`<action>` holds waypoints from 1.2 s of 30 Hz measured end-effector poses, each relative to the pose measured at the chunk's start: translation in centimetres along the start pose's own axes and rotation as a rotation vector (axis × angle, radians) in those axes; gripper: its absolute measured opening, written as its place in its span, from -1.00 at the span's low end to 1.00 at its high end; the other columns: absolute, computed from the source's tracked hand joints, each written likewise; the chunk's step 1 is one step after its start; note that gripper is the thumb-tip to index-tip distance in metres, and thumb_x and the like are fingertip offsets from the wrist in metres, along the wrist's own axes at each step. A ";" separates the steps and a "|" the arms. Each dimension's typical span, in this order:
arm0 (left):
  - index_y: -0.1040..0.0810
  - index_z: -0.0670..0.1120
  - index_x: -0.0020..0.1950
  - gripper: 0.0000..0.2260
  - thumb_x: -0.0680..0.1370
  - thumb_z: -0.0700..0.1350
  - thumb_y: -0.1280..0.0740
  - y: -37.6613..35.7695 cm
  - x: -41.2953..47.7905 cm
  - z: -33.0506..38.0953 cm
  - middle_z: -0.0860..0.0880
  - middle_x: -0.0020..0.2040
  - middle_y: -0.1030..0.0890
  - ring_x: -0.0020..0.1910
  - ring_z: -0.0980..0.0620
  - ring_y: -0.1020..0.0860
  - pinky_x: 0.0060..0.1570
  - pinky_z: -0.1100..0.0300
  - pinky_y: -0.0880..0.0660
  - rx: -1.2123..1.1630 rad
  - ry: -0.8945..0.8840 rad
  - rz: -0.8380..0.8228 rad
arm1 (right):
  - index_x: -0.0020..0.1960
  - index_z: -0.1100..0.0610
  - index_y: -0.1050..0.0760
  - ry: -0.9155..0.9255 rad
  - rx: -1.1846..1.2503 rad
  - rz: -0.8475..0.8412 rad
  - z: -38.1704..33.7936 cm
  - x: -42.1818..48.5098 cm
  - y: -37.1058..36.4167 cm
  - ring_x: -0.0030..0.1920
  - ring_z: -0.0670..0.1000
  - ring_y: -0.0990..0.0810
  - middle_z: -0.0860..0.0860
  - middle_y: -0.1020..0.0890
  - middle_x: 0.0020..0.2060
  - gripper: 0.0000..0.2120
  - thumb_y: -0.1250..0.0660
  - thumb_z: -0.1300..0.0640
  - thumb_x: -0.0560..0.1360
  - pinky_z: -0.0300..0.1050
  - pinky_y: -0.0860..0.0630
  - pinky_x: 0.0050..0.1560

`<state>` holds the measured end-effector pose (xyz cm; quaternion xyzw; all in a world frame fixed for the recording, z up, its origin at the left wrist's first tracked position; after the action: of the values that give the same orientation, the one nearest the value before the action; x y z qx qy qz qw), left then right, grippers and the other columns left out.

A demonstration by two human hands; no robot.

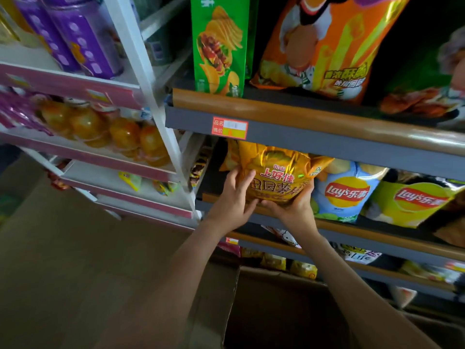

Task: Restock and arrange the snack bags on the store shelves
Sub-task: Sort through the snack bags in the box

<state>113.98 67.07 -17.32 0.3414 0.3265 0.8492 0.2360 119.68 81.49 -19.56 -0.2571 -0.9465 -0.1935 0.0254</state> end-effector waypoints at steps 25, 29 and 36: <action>0.16 0.10 0.46 -0.23 0.52 -0.09 -0.38 3.0 -2.2 -2.2 -0.35 0.47 -0.13 0.42 -0.29 -0.25 0.23 -0.01 -0.39 0.054 0.131 0.091 | 0.48 0.00 0.13 0.043 0.003 0.021 -3.0 -0.8 -1.9 0.44 -0.01 -0.23 -0.01 -0.21 0.40 0.12 -0.62 0.06 0.24 0.05 -0.32 0.41; 0.09 -0.04 0.47 -0.09 0.39 -0.27 -0.51 3.6 -1.1 -1.6 -0.44 0.39 -0.25 0.27 -0.35 -0.43 0.08 -0.11 -0.52 0.181 0.025 0.131 | 0.49 -0.08 0.19 0.126 0.074 0.027 -4.4 -1.7 -1.0 0.49 -0.03 -0.16 0.05 -0.12 0.48 0.06 -0.54 0.16 0.33 -0.07 -0.32 0.41; 0.26 0.11 0.54 0.07 0.38 -0.34 -0.47 3.5 -0.3 0.0 -0.46 0.36 -0.29 0.10 -0.32 -0.55 -0.15 -0.03 -0.59 0.296 -0.095 0.093 | 0.49 -0.13 0.13 0.090 0.020 0.020 -3.4 -0.6 -1.0 0.48 0.02 -0.22 0.02 -0.18 0.47 0.00 -0.50 0.27 0.37 0.10 -0.35 0.39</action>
<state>113.55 64.48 -15.00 0.4268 0.4206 0.7847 0.1585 119.58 79.13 -16.86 -0.2575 -0.9436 -0.1951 0.0726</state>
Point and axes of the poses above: each hand's wrist, its own x-axis towards the middle knuckle, its own y-axis out of the back of the hand, z = x × y, the point moved 10 cm from there along x, towards the middle knuckle
